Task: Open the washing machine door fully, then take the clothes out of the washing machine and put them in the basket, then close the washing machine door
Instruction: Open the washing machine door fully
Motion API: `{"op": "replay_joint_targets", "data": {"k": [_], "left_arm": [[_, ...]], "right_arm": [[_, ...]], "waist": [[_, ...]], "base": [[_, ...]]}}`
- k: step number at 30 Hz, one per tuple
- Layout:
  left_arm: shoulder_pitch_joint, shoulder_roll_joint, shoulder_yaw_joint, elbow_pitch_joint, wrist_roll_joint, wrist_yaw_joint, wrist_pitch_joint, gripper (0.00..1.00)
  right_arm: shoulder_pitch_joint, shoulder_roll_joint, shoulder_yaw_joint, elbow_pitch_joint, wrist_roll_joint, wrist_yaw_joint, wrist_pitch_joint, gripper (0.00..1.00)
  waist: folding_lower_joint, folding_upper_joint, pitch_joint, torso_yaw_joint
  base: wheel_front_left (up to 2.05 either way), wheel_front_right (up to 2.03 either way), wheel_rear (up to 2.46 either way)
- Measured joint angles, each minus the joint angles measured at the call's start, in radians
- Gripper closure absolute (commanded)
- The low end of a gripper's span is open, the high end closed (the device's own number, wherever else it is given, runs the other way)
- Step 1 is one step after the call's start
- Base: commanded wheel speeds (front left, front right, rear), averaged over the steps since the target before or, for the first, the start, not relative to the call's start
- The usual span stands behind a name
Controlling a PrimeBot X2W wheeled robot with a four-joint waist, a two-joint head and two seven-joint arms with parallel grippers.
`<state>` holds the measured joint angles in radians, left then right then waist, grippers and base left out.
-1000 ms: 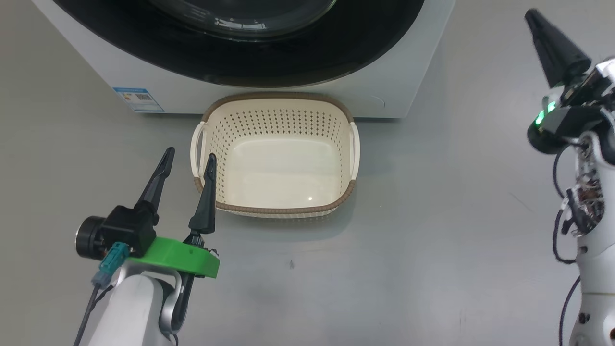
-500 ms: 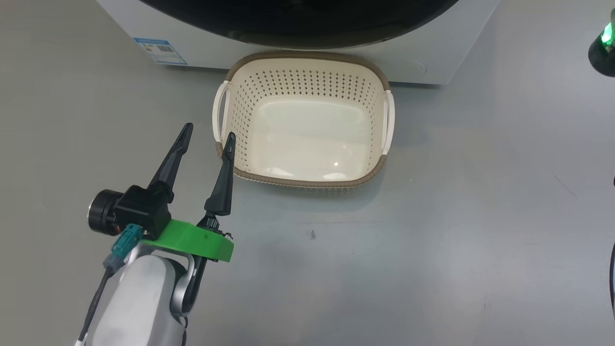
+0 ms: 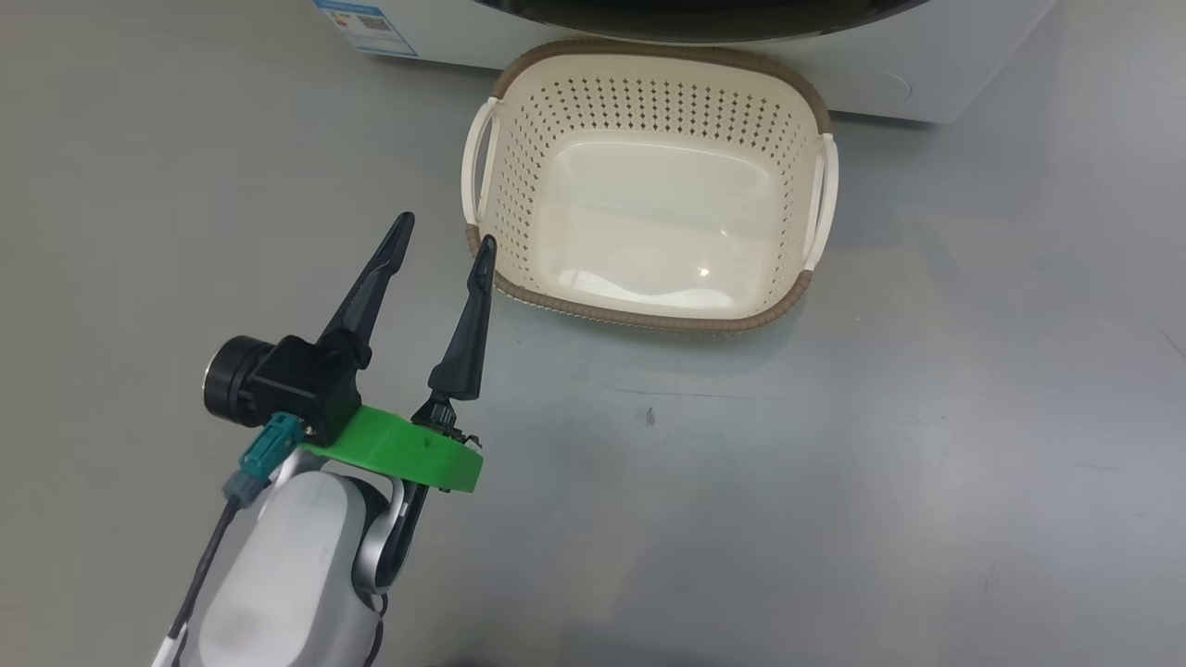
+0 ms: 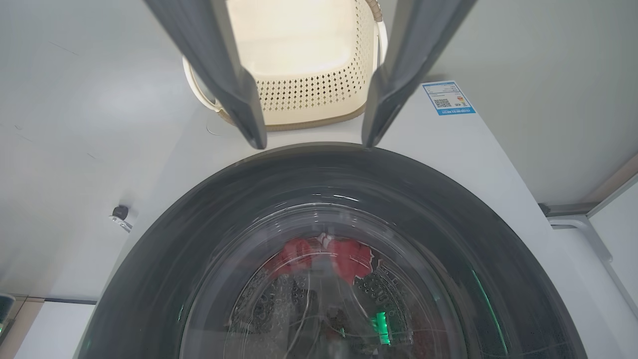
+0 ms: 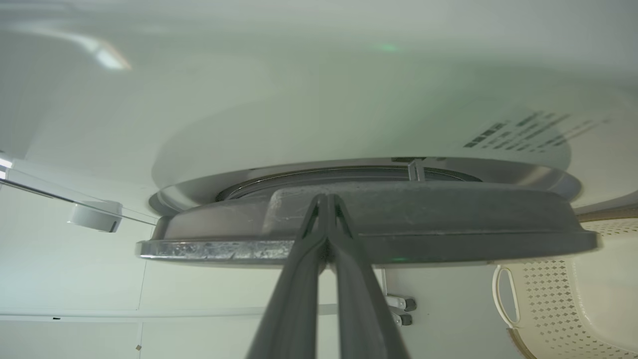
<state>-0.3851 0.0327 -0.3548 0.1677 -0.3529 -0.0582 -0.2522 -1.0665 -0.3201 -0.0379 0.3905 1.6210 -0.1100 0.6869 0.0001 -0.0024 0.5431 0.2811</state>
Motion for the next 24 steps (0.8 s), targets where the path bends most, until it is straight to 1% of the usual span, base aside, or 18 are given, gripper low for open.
{"op": "replay_joint_targets", "data": {"k": [3, 10, 13, 15, 24], "left_arm": [[-0.005, 0.000, -0.012, 0.000, -0.007, 0.000, 0.000, 0.00], [-0.010, -0.001, -0.036, -0.001, -0.018, 0.002, 0.000, 0.00], [-0.014, -0.003, -0.038, 0.003, -0.020, 0.011, 0.000, 0.00], [-0.014, -0.003, -0.037, 0.003, -0.024, 0.020, 0.000, 0.00], [-0.016, -0.004, -0.047, 0.004, -0.025, 0.026, 0.000, 0.00]], "right_arm": [[-0.015, -0.014, 0.005, 0.018, -0.010, -0.007, 0.009, 1.00], [-0.056, -0.032, 0.011, 0.053, -0.017, -0.008, 0.024, 1.00], [-0.069, -0.036, 0.009, 0.077, -0.020, -0.008, 0.026, 1.00], [-0.081, -0.033, 0.006, 0.093, -0.020, -0.009, 0.026, 1.00], [-0.109, -0.035, 0.028, 0.123, -0.021, -0.009, 0.046, 1.00]], "waist": [[0.0000, 0.0000, 0.009, 0.018], [0.0000, 0.0000, 0.027, 0.052], [0.0000, 0.0000, 0.031, 0.064], [0.0000, 0.0000, 0.032, 0.068], [0.0000, 0.0000, 0.029, 0.075]], "base": [[0.00, 0.00, 0.00], [0.00, 0.00, 0.00], [0.00, 0.00, 0.00], [0.00, 0.00, 0.00], [0.00, 0.00, 0.00]]}}
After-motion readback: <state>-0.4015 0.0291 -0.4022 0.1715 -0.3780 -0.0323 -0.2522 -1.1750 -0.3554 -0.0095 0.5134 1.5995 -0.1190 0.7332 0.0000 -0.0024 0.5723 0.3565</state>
